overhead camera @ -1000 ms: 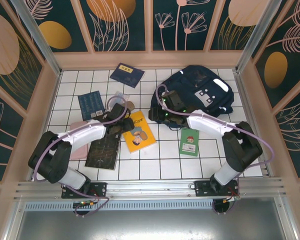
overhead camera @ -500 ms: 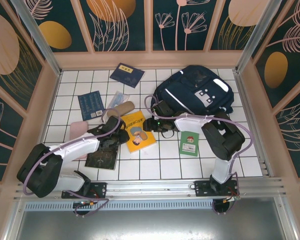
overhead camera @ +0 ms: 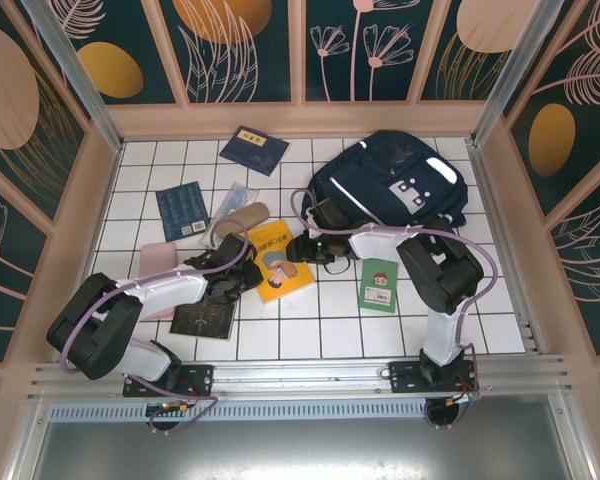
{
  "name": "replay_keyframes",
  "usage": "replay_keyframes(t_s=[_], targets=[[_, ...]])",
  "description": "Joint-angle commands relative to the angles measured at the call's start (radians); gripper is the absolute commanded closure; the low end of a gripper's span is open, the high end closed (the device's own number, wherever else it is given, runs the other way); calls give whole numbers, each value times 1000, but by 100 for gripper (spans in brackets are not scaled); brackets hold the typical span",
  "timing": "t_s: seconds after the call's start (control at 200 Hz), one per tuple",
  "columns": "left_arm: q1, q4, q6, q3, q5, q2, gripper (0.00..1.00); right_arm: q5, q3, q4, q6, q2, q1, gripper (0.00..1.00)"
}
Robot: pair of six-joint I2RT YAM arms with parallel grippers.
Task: Pack books, pencil case, and school supplies into a backpack
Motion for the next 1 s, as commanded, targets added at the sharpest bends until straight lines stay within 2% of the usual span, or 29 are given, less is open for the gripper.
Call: replay_keyframes(t_s=[0.0,0.18,0.345,0.46,0.66,0.755,0.841,0.996], targets=[[-11,31,-5,-33,17,67,80,-303,-38,159,60,-24,44,52],[-10,35,-3,-34,12,77,80,-461,-82,302,152,-91,0,55],[-10,31,1,-30,5,70,80,-490,-83,302,134,-120,-7,56],[-11,21,3,-22,-3,61,80,-445,-42,181,58,-82,-5,56],[-11,-17,11,1,-22,16,79,-360,-6,52,-15,-70,-16,70],[-10,-49,14,27,-46,-23,77,-333,-12,47,-9,-108,-47,87],[-9,-75,12,63,-74,-62,69,-311,-6,32,-6,-143,-78,100],[-8,-72,1,135,-138,-135,36,-283,9,20,12,-210,-126,100]])
